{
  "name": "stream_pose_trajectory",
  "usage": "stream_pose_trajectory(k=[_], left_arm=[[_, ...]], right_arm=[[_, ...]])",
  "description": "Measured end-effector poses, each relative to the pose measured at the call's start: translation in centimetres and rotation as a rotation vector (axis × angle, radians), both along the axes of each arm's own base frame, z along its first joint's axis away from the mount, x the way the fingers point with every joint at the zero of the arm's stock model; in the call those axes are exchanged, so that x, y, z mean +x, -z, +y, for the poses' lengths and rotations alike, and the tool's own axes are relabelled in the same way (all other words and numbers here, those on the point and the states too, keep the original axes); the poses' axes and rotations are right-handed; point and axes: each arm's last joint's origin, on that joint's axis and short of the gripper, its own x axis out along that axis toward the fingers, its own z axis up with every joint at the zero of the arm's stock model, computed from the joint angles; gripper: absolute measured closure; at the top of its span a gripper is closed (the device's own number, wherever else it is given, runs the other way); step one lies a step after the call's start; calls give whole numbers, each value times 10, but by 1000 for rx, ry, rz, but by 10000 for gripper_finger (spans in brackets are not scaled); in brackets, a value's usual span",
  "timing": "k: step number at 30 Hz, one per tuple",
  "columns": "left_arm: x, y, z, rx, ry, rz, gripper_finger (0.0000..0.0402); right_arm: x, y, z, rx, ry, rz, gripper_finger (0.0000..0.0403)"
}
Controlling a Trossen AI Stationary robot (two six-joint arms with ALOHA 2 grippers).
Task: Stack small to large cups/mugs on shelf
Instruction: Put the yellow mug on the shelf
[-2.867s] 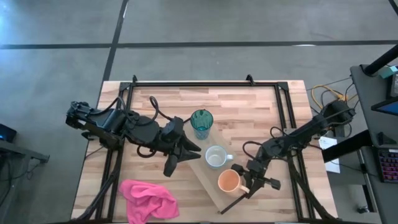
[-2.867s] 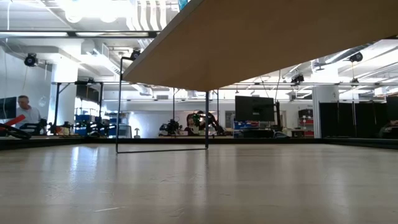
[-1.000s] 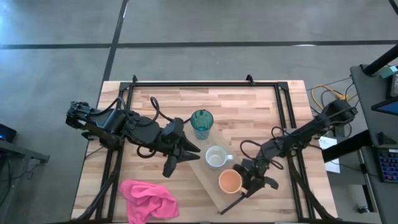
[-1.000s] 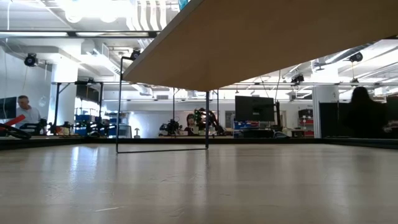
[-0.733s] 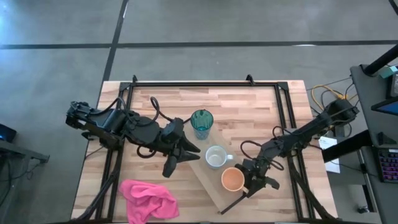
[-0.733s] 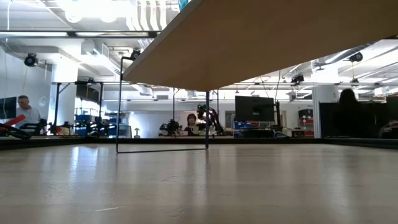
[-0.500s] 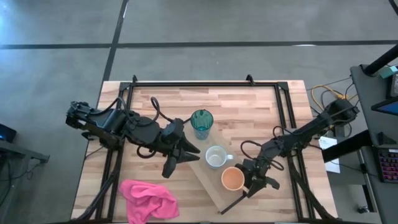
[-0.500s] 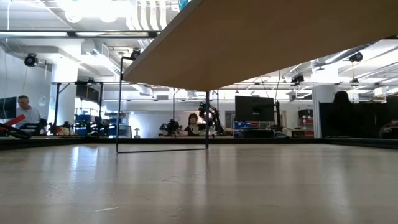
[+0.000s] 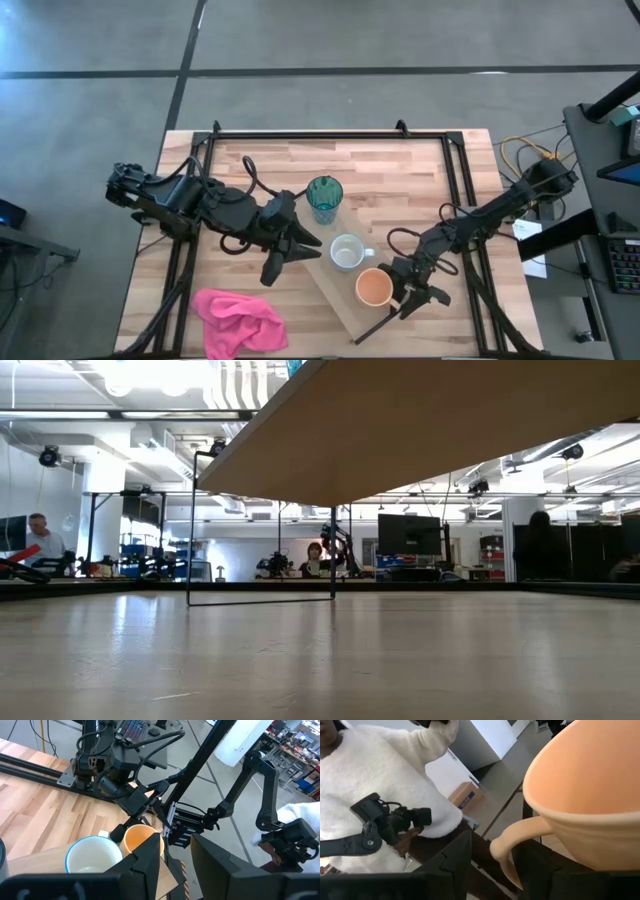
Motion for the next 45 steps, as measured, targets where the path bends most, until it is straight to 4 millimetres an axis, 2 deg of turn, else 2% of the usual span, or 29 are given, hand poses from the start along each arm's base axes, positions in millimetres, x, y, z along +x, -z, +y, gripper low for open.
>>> stream_pose_trajectory(k=[17, 33, 45], left_arm=[[0, 0, 0, 0, 1, 0, 306], [1, 4, -1, 1, 0, 12, 306], [3, 7, -1, 4, -1, 21, 306]], right_arm=[[-5, -2, -3, -64, 66, -20, 275], [-30, -13, -13, -128, 51, 88, 276], [-52, -33, -27, -132, 139, 58, 290]])
